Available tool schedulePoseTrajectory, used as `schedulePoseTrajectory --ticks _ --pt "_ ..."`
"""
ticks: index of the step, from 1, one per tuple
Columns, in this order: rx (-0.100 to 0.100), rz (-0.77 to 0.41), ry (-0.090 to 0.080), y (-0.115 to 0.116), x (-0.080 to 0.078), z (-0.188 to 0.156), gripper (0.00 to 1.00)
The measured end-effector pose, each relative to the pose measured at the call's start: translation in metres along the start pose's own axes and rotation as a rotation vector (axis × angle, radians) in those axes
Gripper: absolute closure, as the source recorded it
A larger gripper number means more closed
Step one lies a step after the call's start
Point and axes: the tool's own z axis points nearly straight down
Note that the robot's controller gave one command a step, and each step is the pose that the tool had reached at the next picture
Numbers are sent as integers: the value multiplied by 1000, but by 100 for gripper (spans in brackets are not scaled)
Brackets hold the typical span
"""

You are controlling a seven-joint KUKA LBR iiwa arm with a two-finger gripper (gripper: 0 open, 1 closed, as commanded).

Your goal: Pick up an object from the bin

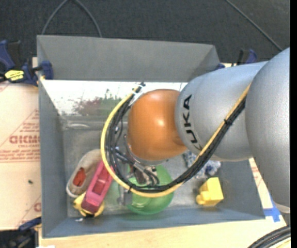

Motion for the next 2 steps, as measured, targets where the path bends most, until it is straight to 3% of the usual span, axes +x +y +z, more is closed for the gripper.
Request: schedulePoseTrajectory --ticks 1,2 --pt "0 -146 -4 -42 -34 32 0" --pt "3 -132 -18 16 1 54 0"
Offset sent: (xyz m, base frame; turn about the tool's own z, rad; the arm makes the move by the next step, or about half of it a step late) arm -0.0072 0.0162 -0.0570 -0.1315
